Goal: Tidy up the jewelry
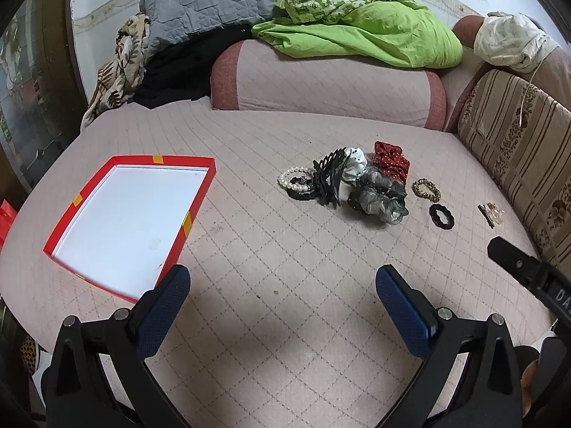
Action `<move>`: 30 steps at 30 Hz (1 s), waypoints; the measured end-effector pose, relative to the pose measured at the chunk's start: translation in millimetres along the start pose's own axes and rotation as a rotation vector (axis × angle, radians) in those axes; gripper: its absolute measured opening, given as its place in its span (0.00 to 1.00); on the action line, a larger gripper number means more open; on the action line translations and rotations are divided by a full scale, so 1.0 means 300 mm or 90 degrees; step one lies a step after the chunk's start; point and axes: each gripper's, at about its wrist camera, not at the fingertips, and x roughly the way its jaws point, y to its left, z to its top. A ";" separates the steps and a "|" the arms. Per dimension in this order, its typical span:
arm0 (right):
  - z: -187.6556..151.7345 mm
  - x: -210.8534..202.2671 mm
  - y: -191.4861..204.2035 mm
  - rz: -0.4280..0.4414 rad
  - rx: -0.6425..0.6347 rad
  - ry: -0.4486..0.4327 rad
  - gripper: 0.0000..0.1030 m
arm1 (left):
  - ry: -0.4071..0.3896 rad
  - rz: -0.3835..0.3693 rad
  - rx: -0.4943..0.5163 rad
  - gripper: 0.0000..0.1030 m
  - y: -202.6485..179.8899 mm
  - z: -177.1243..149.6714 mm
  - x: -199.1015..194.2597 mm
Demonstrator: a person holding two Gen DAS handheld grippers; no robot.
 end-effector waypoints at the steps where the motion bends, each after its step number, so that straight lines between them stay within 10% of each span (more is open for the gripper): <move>1: -0.004 0.001 0.003 -0.010 -0.008 -0.002 0.90 | 0.001 -0.001 0.000 1.00 -0.001 -0.002 0.001; 30: -0.037 0.043 0.008 -0.126 -0.092 -0.017 0.90 | 0.034 0.010 0.018 1.00 -0.033 -0.028 0.063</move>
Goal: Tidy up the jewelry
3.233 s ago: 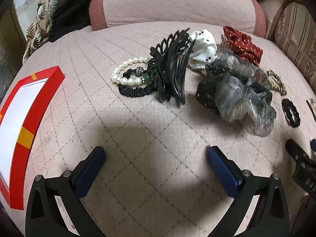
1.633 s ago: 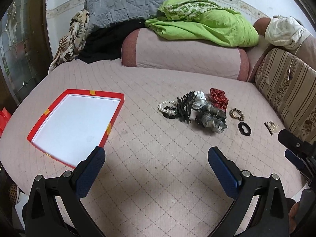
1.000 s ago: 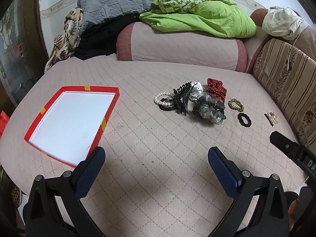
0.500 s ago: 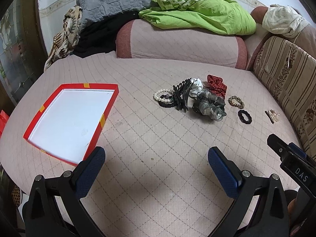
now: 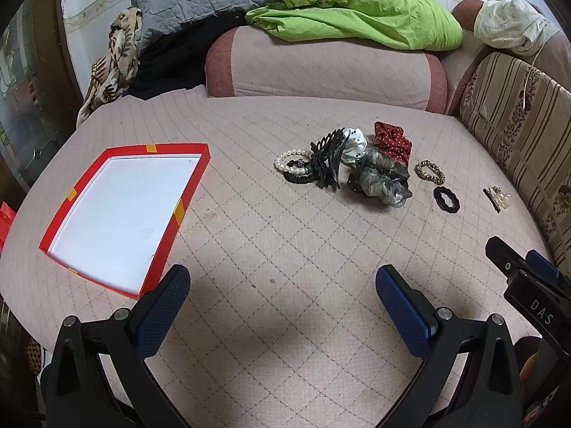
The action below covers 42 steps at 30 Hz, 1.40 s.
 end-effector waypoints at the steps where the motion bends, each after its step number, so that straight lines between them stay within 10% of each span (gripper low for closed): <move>1: -0.001 0.004 0.002 -0.003 -0.004 0.002 0.90 | 0.002 0.001 0.001 1.00 -0.002 0.000 0.004; 16: -0.034 0.047 0.038 -0.059 -0.068 0.059 0.90 | -0.001 0.001 -0.002 1.00 0.010 -0.008 -0.013; 31: -0.011 -0.186 0.027 -0.142 -0.081 -0.062 0.95 | -0.032 -0.044 -0.001 1.00 -0.020 -0.042 -0.123; 42: 0.053 0.018 -0.106 -0.032 0.000 0.025 0.96 | -0.057 -0.046 -0.025 1.00 0.038 0.122 -0.075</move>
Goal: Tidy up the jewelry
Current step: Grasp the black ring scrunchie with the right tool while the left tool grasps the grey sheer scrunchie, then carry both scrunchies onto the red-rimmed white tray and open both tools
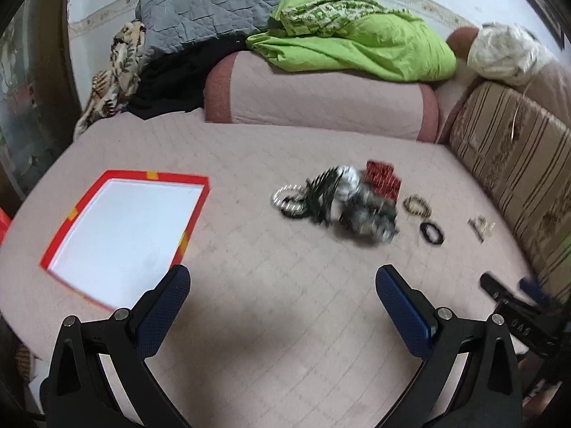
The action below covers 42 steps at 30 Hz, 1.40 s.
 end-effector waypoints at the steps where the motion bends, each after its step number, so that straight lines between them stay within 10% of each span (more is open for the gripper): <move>1: 0.009 0.019 -0.013 0.009 0.008 0.006 0.96 | -0.003 -0.009 0.000 1.00 -0.003 0.021 0.014; 7: 0.069 0.186 -0.092 0.041 0.029 0.062 0.88 | 0.046 -0.058 0.033 0.98 -0.096 0.105 0.190; 11: 0.097 0.278 -0.141 0.058 0.026 0.080 0.77 | 0.096 -0.092 0.069 0.77 -0.195 0.119 0.339; 25: 0.207 0.582 -0.124 0.080 0.006 0.105 0.61 | 0.213 -0.158 0.054 0.77 -0.337 0.146 0.723; 27: 0.212 0.592 -0.101 0.071 -0.010 0.099 0.52 | 0.228 -0.158 0.059 0.63 -0.361 0.136 0.755; 29: 0.209 0.602 -0.083 0.053 -0.025 0.096 0.31 | 0.251 -0.154 0.065 0.18 -0.381 0.123 0.778; 32: 0.203 0.602 -0.083 0.042 -0.035 0.087 0.13 | 0.240 -0.146 0.076 0.09 -0.397 0.110 0.753; 42: 0.207 0.439 -0.091 0.133 0.024 0.068 0.10 | 0.155 -0.182 0.052 0.05 -0.238 0.160 0.437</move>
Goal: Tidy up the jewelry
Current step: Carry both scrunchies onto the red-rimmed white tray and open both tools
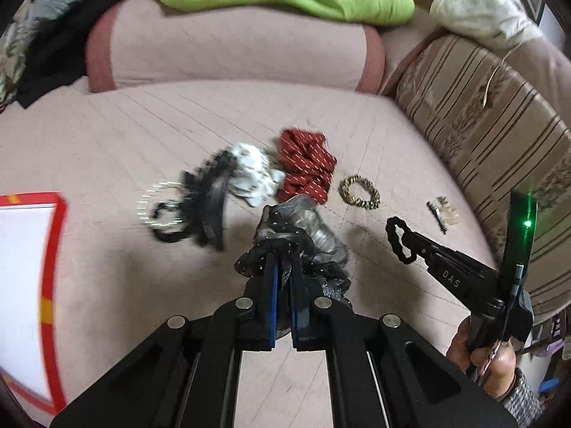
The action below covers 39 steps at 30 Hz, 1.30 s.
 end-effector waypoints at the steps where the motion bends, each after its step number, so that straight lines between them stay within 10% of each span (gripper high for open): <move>1: -0.004 -0.024 0.023 0.006 -0.005 -0.001 0.10 | -0.006 0.000 -0.006 0.05 0.025 -0.006 -0.033; 9: -0.027 -0.139 0.369 0.080 -0.106 0.011 0.10 | -0.070 0.079 -0.103 0.05 0.403 -0.049 -0.268; 20: -0.040 0.053 1.018 0.218 -0.195 0.099 0.10 | -0.095 0.195 -0.251 0.05 0.976 -0.039 -0.334; 29: -0.075 0.336 1.415 0.172 -0.312 0.133 0.10 | -0.089 0.227 -0.356 0.05 1.304 -0.004 -0.217; 39: -0.107 0.510 1.499 0.119 -0.360 0.140 0.12 | -0.113 0.243 -0.375 0.15 1.391 -0.023 -0.206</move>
